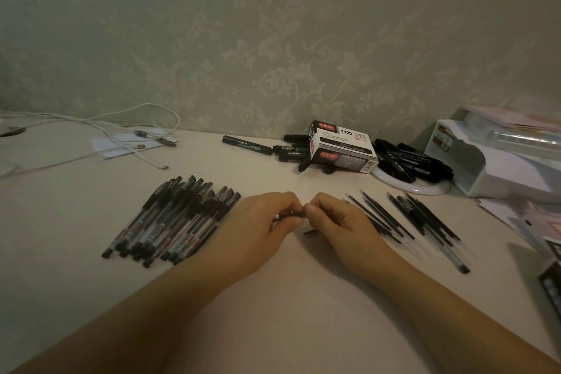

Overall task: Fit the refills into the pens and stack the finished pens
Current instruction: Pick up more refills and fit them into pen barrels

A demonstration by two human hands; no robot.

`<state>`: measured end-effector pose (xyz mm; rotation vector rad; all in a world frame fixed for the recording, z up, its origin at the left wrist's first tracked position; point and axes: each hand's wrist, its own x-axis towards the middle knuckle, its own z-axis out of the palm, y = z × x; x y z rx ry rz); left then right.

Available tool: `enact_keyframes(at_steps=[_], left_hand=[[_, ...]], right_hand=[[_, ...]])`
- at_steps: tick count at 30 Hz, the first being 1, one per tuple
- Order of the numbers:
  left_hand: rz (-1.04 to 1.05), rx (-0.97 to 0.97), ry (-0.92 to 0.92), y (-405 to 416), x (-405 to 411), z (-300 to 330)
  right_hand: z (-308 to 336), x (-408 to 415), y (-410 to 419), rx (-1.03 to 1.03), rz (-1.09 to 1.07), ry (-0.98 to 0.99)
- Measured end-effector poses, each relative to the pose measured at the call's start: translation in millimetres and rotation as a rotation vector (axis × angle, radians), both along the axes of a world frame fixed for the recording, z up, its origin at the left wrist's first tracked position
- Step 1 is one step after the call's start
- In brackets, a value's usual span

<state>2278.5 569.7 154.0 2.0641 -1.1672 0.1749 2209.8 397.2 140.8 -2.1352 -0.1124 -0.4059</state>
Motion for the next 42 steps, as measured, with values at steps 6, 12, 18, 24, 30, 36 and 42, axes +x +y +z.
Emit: enact_keyframes(at_steps=[6, 12, 18, 24, 30, 36, 42], left_hand=[[0.004, -0.026, -0.081, -0.6, 1.3, 0.0], [0.042, -0.044, -0.007, -0.4, 0.7, -3.7], [0.184, -0.046, 0.066, 4.0, 7.5, -5.3], [0.204, -0.019, 0.117, 5.1, 8.0, -6.2], [0.176, 0.031, 0.121, 6.1, 5.9, -3.4], [0.133, 0.061, 0.096, 6.9, 3.4, -0.1], [0.077, 0.058, 0.074, 5.0, 0.5, 0.3]], right_hand=[[-0.4, 1.2, -0.2, 0.019, -0.003, 0.012], [0.6, -1.8, 5.3, 0.007, -0.092, -0.098], [-0.4, -3.2, -3.2, -0.471, -0.337, -0.039], [-2.7, -5.4, -3.4, -0.541, -0.254, 0.045], [-2.3, -3.5, -6.0, -0.324, -0.290, 0.016], [1.0, -4.5, -12.1, -0.041, -0.252, -0.042], [-0.3, -4.0, -10.5, -0.056, -0.125, -0.038]])
